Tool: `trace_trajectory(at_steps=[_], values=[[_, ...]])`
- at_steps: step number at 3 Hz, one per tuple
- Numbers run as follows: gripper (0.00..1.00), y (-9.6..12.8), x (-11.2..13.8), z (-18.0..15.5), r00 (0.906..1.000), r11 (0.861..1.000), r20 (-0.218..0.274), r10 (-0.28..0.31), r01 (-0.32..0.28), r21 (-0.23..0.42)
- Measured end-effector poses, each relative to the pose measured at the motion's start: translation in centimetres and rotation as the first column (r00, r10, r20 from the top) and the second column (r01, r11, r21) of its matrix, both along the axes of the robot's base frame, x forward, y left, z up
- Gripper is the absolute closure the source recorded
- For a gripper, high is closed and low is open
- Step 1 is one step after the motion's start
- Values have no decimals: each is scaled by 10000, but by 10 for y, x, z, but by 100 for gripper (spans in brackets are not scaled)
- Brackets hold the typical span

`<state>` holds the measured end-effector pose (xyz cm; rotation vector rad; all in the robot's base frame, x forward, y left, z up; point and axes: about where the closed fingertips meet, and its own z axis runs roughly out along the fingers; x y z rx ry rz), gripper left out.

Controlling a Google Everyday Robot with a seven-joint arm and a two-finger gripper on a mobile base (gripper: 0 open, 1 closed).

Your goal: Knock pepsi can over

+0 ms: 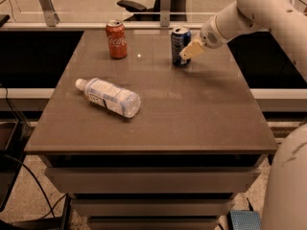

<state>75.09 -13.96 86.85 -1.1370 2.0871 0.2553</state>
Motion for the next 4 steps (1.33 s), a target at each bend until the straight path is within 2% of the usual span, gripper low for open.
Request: trace_trajectory(at_steps=[2,3,4], values=[[100,-12,-8,23,9990,9958,18,443,-440,-802],[100,-15,-12,31,9940,9821,-320,1042,-1079,-1542],[100,-18,-20,35,9841,9562,-887,1537,-1708,-2379]])
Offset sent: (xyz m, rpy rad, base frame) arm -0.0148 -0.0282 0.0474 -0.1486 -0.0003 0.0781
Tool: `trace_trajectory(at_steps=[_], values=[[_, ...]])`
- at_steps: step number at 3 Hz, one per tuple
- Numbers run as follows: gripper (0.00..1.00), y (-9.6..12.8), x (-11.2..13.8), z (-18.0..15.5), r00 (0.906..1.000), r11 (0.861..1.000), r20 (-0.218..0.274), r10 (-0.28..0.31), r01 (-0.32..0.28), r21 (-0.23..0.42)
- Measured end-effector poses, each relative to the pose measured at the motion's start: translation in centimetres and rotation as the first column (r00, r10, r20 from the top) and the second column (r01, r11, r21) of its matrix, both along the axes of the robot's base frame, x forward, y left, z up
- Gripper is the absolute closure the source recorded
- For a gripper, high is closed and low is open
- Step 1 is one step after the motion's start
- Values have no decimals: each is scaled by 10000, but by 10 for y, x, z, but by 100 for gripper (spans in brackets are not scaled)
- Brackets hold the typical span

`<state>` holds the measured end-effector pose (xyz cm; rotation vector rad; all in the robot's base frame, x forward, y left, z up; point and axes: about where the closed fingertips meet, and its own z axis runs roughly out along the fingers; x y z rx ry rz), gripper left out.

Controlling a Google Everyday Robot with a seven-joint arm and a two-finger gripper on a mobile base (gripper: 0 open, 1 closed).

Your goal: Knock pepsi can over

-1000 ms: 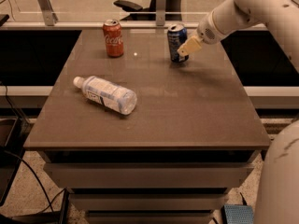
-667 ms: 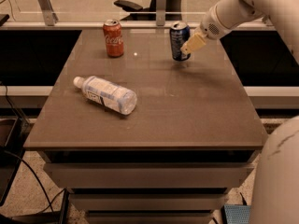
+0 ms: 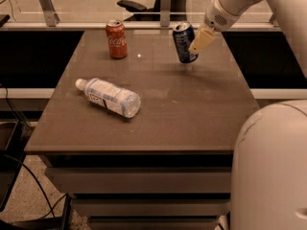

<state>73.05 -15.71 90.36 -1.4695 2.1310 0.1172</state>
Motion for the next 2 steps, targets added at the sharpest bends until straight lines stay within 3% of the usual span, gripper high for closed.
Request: trace_trajectory(at_steps=[1,2], values=[[100,-3,-6,3,9992,9972,-255,298,-314,-682],[100,-6,-7,9,9999,9929,-90,69,-79,-1190]])
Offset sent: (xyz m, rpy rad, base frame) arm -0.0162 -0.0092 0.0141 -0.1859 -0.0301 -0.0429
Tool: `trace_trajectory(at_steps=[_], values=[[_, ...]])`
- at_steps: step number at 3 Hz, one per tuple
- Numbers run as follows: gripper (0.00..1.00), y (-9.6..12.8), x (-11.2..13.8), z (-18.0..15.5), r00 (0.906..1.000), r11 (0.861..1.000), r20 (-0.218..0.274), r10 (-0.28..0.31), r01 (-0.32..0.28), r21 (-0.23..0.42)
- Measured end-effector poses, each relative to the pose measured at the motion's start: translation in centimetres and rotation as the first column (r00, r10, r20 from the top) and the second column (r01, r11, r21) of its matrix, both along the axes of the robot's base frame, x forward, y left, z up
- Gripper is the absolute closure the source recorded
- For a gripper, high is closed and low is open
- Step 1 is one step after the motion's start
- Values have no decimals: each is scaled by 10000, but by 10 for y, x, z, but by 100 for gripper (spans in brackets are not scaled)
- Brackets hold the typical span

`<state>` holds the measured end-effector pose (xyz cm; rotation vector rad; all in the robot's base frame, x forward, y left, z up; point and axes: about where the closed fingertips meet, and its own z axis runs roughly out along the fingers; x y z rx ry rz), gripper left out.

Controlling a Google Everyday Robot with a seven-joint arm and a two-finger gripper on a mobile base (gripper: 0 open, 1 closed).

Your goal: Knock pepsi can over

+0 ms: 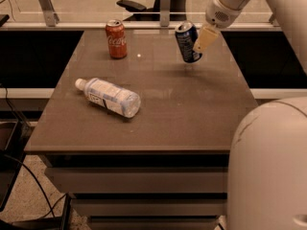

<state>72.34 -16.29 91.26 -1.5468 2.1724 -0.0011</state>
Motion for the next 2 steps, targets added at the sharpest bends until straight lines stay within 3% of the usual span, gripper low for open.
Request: trace_trajectory(at_steps=[2], values=[[100,-2,-7,-1,9986,9924,186,-494,512,-1122]])
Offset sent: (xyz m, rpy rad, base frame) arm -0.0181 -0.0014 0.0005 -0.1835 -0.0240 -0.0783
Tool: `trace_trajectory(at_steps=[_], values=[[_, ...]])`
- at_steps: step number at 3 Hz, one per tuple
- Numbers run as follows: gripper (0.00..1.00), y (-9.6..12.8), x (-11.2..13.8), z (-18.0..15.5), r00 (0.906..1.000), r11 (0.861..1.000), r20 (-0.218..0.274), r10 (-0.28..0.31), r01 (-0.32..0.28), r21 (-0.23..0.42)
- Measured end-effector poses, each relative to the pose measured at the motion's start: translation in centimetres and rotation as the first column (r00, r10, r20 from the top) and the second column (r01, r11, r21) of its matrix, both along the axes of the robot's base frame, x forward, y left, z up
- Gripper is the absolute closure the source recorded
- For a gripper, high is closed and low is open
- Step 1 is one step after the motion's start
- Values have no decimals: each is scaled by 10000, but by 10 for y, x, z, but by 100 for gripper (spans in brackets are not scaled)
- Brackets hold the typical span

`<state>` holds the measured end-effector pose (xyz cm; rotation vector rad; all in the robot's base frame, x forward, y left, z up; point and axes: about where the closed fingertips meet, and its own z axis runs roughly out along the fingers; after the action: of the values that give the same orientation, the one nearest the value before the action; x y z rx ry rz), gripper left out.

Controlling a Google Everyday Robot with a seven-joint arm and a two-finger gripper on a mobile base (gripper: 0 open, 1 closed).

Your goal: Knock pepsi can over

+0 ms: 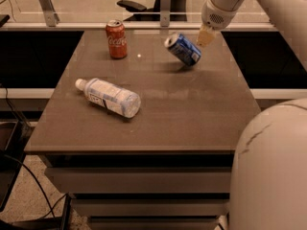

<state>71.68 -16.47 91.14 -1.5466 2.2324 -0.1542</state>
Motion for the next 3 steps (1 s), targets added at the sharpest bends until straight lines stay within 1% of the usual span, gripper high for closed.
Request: trace_trajectory(at_steps=[1,2,3], values=[[100,0,-5,-2,9999,9991,-89,-103,99,-418],[100,-1,-15,-7,9994,9971,-339,-96,70,-760],[100,0,-17,-8,9995,9978,-325,-28,7,-668]])
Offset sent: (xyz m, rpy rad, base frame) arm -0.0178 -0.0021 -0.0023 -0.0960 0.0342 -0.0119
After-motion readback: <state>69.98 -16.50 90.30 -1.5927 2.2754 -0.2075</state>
